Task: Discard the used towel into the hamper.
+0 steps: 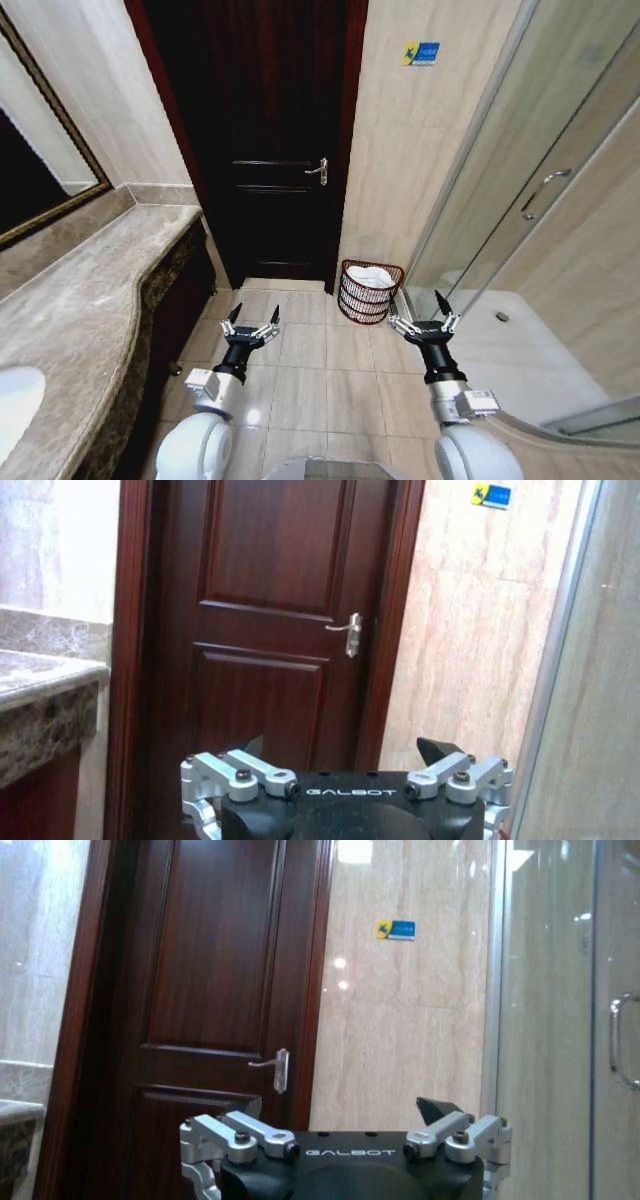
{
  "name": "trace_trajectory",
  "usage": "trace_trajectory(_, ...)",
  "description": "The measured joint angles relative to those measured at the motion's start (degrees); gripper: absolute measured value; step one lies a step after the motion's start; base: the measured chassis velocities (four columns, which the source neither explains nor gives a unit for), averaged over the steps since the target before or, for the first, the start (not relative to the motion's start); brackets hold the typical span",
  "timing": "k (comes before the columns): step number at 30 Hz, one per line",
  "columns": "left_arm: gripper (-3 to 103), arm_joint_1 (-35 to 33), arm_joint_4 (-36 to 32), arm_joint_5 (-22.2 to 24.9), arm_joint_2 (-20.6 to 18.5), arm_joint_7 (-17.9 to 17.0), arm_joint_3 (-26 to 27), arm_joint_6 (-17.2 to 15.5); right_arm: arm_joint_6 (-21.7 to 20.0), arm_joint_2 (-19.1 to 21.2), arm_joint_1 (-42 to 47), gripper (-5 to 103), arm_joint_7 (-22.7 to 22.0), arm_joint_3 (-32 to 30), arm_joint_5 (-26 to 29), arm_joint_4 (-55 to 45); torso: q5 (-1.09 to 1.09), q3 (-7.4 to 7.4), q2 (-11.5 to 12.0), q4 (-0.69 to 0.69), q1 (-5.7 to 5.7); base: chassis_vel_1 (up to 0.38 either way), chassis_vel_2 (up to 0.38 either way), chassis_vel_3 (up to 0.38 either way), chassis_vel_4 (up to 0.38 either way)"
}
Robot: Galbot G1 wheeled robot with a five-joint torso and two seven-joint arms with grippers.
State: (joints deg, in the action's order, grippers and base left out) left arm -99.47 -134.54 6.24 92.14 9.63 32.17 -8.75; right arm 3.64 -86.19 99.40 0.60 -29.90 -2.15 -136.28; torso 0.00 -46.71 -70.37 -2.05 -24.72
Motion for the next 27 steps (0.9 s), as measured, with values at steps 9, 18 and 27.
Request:
trace_trajectory(9, 100, 0.0, 0.0, 0.0, 0.0, 0.0, 0.0, 0.0, 0.0, 0.0, 0.0, 100, 0.0, 0.0, 0.0, 0.0, 0.00, 0.00, 0.0, 0.00, 0.00, 0.125, -0.118, -0.111, 0.131)
trace_trajectory(18, 100, 0.0, 0.0, 0.0, 0.0, 0.0, 0.0, 0.0, 0.0, 0.0, 0.0, 100, 0.0, 0.0, 0.0, 0.0, 0.01, 0.00, 0.0, 0.01, -0.01, 0.120, -0.113, -0.120, 0.112)
trace_trajectory(27, 100, 0.0, 0.0, 0.0, 0.0, 0.0, 0.0, 0.0, 0.0, 0.0, 0.0, 100, 0.0, 0.0, 0.0, 0.0, 0.01, 0.00, 0.0, 0.01, 0.00, 0.123, -0.122, -0.115, 0.123)
